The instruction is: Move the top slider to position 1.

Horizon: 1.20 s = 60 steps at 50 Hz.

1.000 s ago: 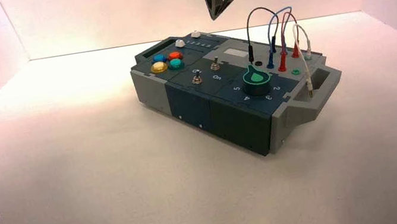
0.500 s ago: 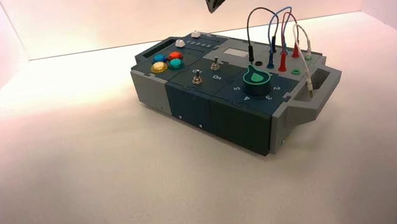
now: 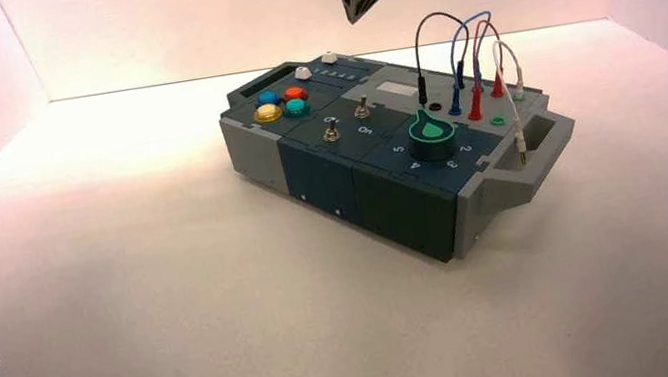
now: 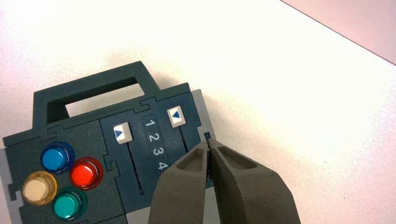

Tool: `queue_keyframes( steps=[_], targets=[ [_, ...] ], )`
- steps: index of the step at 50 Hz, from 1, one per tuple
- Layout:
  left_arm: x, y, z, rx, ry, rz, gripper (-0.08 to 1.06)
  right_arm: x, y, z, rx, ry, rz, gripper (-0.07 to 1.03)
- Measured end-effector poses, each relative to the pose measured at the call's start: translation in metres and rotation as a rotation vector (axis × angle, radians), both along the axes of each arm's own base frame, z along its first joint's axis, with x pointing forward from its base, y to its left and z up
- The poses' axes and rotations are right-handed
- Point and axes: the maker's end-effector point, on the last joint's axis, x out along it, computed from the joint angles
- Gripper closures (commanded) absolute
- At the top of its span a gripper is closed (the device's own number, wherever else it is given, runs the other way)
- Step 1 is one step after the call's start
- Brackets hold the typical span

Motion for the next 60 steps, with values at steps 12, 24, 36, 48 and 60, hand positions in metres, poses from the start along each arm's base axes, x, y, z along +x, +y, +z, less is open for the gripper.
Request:
queue_keyframes(
  steps=[12, 24, 36, 48, 60],
  targets=[
    [0.002, 0.0, 0.002, -0.001, -0.015, 0.003, 1.01, -0.002, 0.008, 0.001, 0.012, -0.009, 0.012, 0.98],
    [0.003, 0.0, 0.001, 0.0, -0.018, 0.006, 1.01, -0.002, 0.01, 0.001, 0.023, -0.009, 0.009, 0.98],
    [0.006, 0.0, -0.009, 0.009, 0.004, 0.009, 1.01, -0.002, 0.01, -0.001, 0.023, -0.007, 0.009, 0.98],
    [0.008, 0.001, -0.015, 0.017, 0.009, 0.01, 1.01, -0.002, 0.011, -0.001, 0.026, -0.011, 0.01, 0.98],
    [0.011, 0.001, -0.016, 0.027, 0.002, 0.007, 1.01, -0.003, 0.013, -0.002, 0.026, -0.007, 0.011, 0.98]
  ],
)
